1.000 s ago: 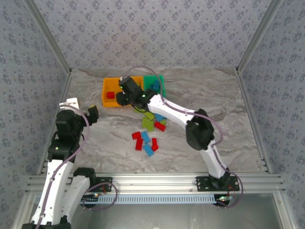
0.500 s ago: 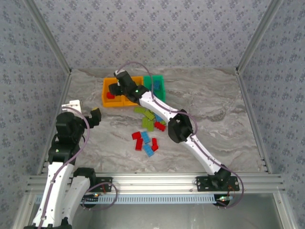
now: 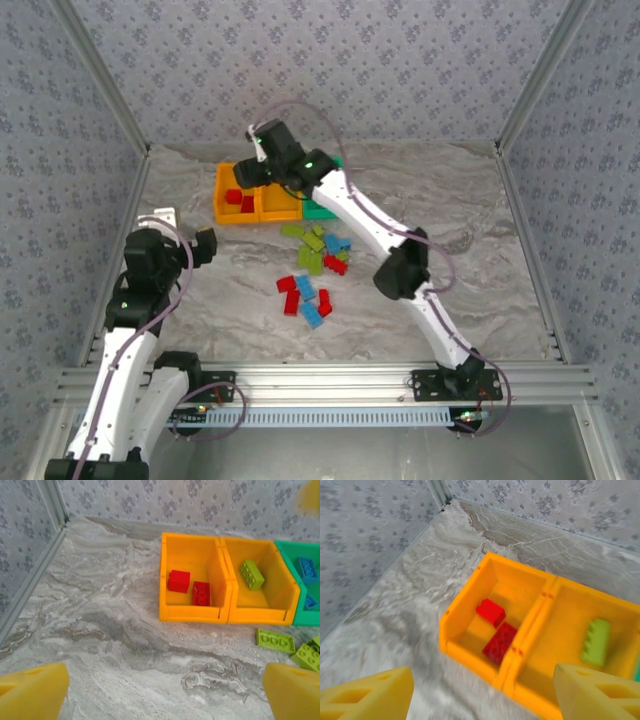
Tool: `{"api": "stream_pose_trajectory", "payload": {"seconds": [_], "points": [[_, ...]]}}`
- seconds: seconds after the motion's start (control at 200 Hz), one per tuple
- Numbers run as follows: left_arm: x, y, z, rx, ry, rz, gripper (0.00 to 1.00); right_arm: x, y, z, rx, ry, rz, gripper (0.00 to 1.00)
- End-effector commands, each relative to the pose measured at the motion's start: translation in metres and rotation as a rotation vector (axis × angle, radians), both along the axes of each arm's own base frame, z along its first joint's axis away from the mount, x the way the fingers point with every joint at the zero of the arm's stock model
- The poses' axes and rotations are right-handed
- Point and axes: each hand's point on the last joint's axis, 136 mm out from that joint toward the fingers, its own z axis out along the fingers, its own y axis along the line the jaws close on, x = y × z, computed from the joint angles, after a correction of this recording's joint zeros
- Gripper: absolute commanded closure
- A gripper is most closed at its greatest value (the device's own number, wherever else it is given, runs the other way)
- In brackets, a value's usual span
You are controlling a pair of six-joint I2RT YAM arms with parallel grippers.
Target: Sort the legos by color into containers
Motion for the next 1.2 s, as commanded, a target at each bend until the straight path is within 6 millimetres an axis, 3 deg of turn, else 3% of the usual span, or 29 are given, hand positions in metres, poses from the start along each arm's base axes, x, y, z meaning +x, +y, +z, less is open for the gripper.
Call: {"api": "stream_pose_trajectory", "payload": {"seconds": [0.0,0.14,0.225,0.315,0.4,0.545,0.62,0.645,0.819,0.944,1.194], "points": [[0.002,-0.012,-0.003,0.001,0.048,-0.061,0.01,-0.071,-0.068,0.041,-0.108,0.082,0.046,0.21],[0.006,-0.03,-0.023,-0.077,0.195,-0.067,0.01,-0.145,-0.139,0.044,-0.141,0.173,0.026,0.14],[0.006,-0.052,-0.034,-0.183,0.297,-0.068,0.01,-0.186,-0.182,0.033,-0.127,0.236,-0.026,0.08],[0.007,-0.087,-0.043,-0.253,0.369,-0.106,0.01,-0.226,-0.225,0.021,-0.083,0.3,-0.101,0.0],[0.009,-0.125,-0.049,-0.242,0.404,-0.169,0.01,-0.258,-0.259,0.005,-0.05,0.355,-0.163,0.0],[0.015,-0.176,-0.076,-0.188,0.504,-0.223,0.01,-0.295,-0.3,-0.02,0.002,0.413,-0.258,0.0],[0.019,-0.197,-0.095,-0.16,0.556,-0.238,0.02,-0.304,-0.311,-0.022,0.039,0.421,-0.288,0.0],[0.021,-0.203,-0.101,-0.146,0.569,-0.245,0.03,-0.308,-0.315,-0.034,0.023,0.442,-0.299,0.0],[0.039,-0.234,-0.139,-0.115,0.627,-0.251,0.14,-0.311,-0.321,-0.031,0.02,0.437,-0.308,0.0],[0.049,-0.237,-0.161,-0.079,0.653,-0.226,0.27,-0.309,-0.319,-0.032,0.007,0.441,-0.305,0.0],[0.051,-0.237,-0.196,-0.058,0.724,-0.222,0.36,-0.307,-0.317,-0.032,0.003,0.444,-0.313,0.0]]}}
